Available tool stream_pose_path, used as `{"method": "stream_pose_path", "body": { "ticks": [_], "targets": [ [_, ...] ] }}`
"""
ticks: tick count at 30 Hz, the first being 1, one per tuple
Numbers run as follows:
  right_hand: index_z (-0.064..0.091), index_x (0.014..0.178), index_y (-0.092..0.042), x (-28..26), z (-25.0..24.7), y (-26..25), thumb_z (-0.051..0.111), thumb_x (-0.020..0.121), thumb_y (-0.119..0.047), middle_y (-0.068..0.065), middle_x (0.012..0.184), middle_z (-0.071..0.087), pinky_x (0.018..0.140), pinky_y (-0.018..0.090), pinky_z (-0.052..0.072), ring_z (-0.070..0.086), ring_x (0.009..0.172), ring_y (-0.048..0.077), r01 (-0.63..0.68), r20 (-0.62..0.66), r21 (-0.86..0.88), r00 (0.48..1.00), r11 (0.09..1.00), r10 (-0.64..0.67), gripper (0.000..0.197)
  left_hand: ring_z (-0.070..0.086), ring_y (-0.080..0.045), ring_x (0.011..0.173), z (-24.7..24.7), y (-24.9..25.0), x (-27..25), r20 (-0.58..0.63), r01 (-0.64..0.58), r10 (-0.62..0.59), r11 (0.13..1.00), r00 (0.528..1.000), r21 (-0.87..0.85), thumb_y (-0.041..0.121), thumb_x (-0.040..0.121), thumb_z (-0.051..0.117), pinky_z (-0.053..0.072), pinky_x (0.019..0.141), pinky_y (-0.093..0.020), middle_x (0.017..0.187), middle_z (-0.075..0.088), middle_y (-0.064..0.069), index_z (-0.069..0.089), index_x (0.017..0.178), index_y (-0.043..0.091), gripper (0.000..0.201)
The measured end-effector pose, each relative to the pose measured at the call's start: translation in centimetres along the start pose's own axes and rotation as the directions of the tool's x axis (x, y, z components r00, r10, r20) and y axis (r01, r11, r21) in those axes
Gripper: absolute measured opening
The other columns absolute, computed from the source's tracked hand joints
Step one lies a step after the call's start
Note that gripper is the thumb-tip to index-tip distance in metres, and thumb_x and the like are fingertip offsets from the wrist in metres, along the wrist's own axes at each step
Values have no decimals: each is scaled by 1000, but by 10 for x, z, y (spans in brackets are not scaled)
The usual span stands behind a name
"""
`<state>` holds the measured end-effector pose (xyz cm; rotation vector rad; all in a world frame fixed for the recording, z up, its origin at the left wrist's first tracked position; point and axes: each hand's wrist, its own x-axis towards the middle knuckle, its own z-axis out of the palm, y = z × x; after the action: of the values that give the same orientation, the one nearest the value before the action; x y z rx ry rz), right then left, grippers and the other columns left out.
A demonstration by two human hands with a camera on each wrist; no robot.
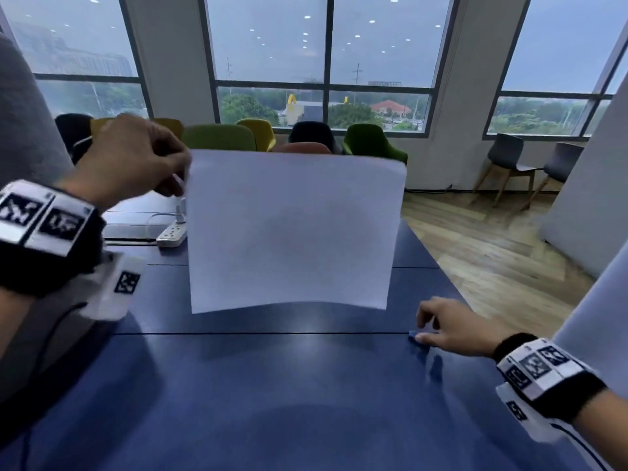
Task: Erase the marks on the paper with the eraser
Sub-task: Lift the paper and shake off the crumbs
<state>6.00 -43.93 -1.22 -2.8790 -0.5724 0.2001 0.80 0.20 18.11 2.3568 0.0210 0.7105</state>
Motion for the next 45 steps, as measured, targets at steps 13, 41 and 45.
{"method": "stream_pose_path", "body": {
  "ticks": [13, 41, 45],
  "targets": [
    [64, 71, -12, 30, -47, -36, 71, 75, -7, -5, 70, 65, 56, 11, 41, 57, 61, -3, 64, -234, 200, 972, 978, -15, 9, 61, -14, 36, 150, -48, 85, 264, 271, -262, 963, 928, 4, -3, 94, 55, 56, 48, -33, 68, 64, -21, 62, 82, -7, 15],
    [59, 111, -36, 21, -43, -85, 60, 84, -59, -15, 106, 63, 67, 12, 42, 61, 86, -3, 68, 103, 218, 990, 973, -92, 36, 32, -33, 139, 133, -156, -80, 555, -43, -598, 657, 578, 753, 77, 86, 18, 27, 114, -44, 149, 33, -24, 35, 140, 0, 96],
    [59, 106, -40, -40, -38, -87, 56, 78, -70, -16, 101, 64, 77, 16, 51, 64, 86, 0, 81, 150, 229, 982, 970, -117, 42, -16, -24, 149, 127, -148, -134, 560, 41, -649, 671, 514, 740, 71, 92, 14, 2, 120, -47, 161, -20, -12, -10, 154, 7, 93]
  ]
}}
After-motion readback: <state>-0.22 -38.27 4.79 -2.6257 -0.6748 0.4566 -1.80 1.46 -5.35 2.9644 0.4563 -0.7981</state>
